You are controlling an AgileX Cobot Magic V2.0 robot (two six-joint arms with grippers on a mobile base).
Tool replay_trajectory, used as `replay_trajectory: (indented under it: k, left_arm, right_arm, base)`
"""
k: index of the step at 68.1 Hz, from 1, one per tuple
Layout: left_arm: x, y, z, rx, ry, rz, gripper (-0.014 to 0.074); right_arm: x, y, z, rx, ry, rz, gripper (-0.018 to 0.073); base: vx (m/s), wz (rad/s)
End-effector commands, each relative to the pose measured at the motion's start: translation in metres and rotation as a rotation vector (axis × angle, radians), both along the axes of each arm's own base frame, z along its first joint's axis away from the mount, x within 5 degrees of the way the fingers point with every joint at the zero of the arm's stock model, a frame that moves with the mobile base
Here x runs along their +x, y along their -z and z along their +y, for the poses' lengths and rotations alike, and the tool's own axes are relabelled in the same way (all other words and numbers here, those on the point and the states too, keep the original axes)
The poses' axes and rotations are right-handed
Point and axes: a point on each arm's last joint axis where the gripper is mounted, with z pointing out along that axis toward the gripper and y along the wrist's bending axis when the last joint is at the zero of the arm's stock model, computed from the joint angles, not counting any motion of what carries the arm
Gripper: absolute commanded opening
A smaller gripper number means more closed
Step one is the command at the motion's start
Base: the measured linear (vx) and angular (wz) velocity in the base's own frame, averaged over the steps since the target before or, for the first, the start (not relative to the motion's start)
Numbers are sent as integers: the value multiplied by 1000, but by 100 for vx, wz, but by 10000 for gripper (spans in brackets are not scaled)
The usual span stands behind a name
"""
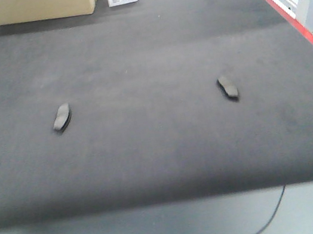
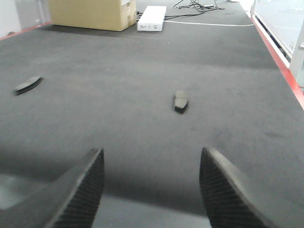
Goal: Move and align brake pads A on conveyor
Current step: 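Back away from the conveyor and turn the base toward the corridor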
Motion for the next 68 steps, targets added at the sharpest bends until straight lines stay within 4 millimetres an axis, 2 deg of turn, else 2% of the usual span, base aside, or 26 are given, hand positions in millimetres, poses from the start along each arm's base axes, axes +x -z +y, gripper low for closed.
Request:
replay_trajectory:
  k: [1, 46, 68]
  left_arm:
    - [1, -14, -1, -16, 4, -86, 351]
    - [1, -14, -1, -16, 4, -86, 351]
    - [1, -14, -1, -16, 3, -86, 351]
  right_arm:
    - [1, -15, -1, 8, 12, -90, 432]
    - [1, -15, -1, 8, 12, -90, 432]
    - [1, -15, -1, 8, 12, -90, 432]
  base:
    - [-41, 8]
    - [-34, 3]
    - [-18, -41]
